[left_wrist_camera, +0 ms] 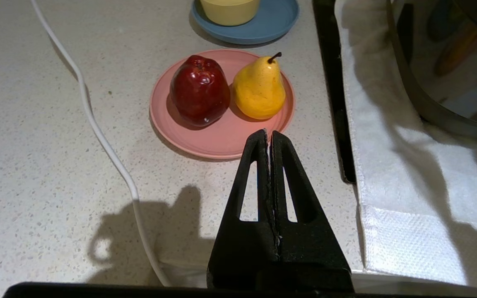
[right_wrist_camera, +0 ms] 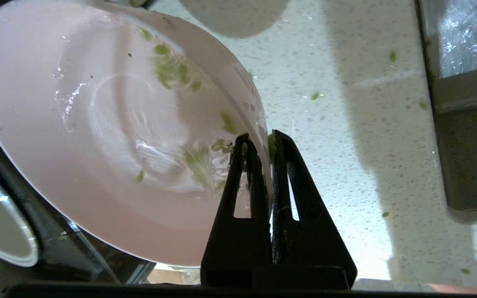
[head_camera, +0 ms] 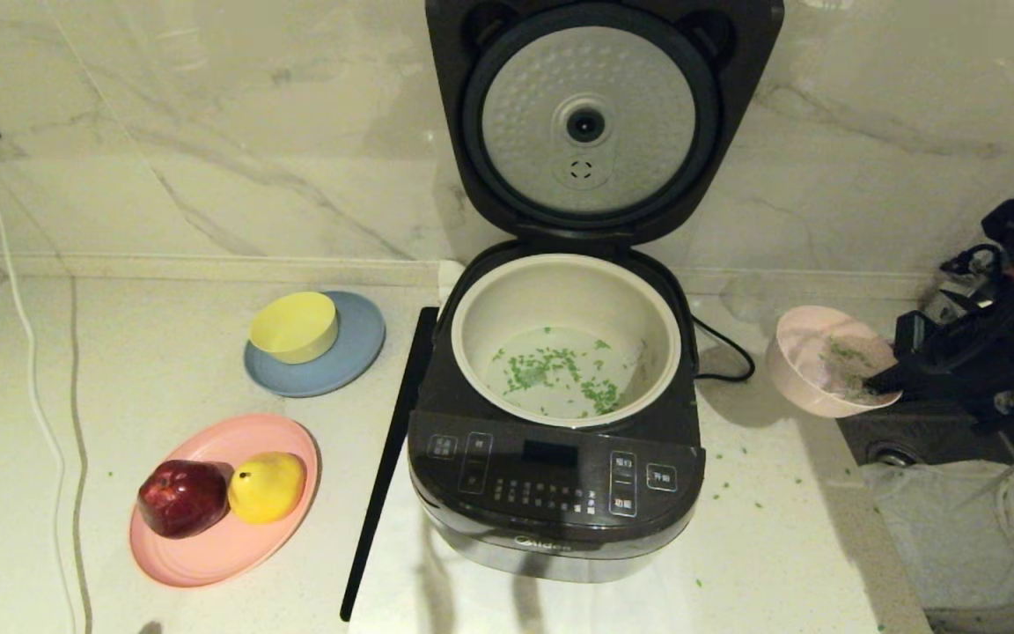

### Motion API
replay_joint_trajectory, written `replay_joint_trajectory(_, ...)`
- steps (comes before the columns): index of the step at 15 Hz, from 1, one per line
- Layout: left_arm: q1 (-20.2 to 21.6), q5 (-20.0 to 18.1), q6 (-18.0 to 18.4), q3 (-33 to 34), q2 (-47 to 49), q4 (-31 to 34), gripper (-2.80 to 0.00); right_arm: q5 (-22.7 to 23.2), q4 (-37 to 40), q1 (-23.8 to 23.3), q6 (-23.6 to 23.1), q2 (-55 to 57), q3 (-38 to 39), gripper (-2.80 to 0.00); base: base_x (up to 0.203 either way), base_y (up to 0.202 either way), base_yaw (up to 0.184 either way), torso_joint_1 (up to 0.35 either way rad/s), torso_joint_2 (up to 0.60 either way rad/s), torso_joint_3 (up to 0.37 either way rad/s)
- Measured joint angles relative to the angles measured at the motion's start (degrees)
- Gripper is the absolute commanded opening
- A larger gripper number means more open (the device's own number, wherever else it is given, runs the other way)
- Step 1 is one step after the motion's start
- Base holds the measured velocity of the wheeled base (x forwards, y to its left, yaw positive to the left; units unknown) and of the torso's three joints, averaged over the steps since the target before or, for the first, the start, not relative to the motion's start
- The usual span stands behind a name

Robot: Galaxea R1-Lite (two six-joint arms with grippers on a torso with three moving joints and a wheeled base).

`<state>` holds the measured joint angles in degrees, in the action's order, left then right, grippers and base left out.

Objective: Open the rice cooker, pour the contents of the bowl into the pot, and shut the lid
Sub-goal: Pour the water from the bowl into the rice cooker

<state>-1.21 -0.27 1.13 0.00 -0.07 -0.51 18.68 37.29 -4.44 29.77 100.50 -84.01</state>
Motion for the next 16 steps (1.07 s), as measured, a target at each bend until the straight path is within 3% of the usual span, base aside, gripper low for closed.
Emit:
replay_joint_trajectory(2, 0.0, 0.0, 0.0, 0.0, 0.0, 0.0, -2.80, -3.4, 1.0, 2.4, 0.4, 0.6, -2.0, -2.80, 0.000, 0.000, 0.000, 0.000, 0.00, 0.000)
replay_joint_trajectory(6, 0.0, 0.0, 0.0, 0.0, 0.0, 0.0, -2.80, -5.6, 3.1, 5.8, 0.4, 1.7, -5.8, -2.80, 0.000, 0.000, 0.000, 0.000, 0.00, 0.000)
replay_joint_trajectory(16, 0.0, 0.0, 0.0, 0.0, 0.0, 0.0, -2.80, -6.2, 13.1, 12.0, 2.0, 5.5, -19.5, -2.80, 0.000, 0.000, 0.000, 0.000, 0.00, 0.000)
